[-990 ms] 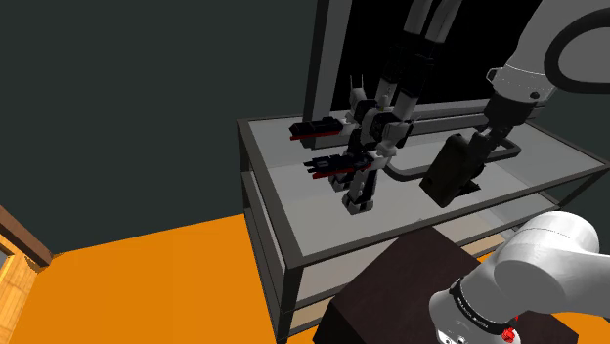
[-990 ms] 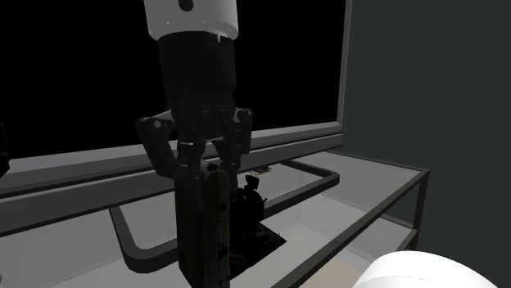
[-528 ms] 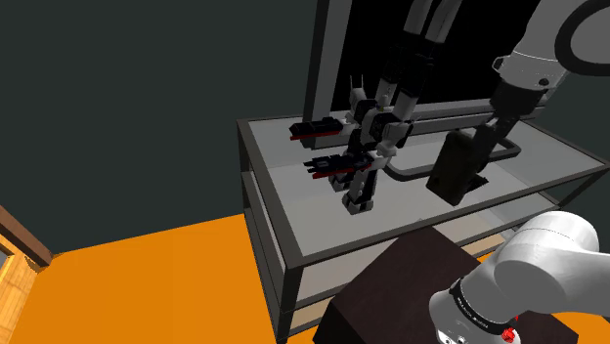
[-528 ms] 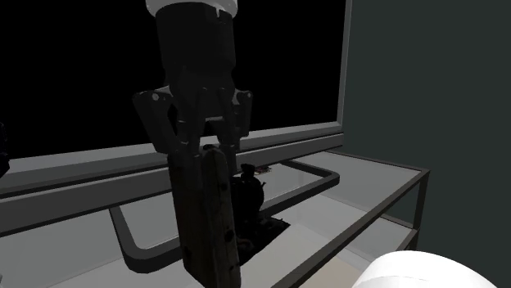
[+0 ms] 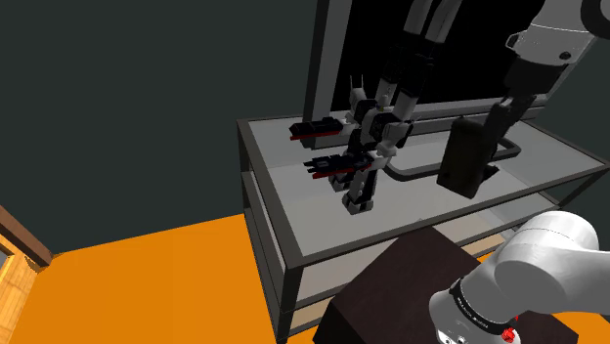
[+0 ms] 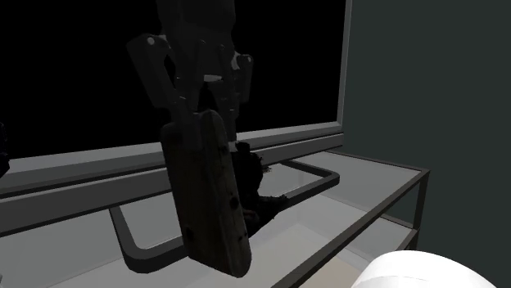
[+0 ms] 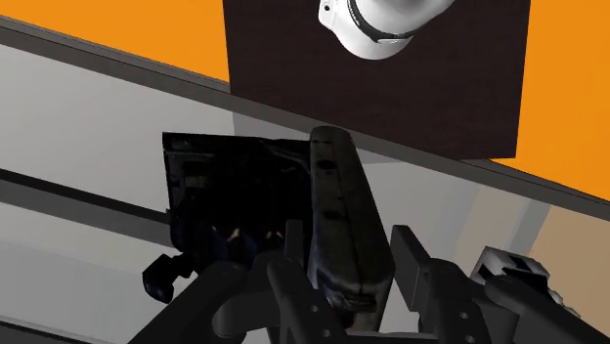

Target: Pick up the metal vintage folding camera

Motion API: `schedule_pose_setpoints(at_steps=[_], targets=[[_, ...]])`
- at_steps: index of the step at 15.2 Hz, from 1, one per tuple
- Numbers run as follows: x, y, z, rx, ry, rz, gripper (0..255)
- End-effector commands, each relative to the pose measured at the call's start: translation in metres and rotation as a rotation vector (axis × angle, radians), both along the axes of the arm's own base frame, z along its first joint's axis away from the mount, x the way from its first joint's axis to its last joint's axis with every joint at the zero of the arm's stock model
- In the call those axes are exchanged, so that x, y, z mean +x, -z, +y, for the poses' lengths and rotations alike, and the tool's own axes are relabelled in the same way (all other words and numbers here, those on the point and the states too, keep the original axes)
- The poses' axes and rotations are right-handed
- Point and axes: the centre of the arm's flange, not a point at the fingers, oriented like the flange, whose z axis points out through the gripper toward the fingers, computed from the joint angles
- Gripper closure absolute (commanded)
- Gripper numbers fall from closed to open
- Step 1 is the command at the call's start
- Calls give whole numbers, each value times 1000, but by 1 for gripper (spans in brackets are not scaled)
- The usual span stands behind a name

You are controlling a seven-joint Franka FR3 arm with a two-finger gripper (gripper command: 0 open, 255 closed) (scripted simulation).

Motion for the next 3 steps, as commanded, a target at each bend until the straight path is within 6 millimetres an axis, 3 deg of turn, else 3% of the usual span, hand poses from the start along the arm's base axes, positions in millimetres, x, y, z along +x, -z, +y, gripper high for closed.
schedule_pose_setpoints(at_steps=[1,3], targets=[[0,-12,0,0,0,-1,255],[0,-13,0,0,0,-1,255]])
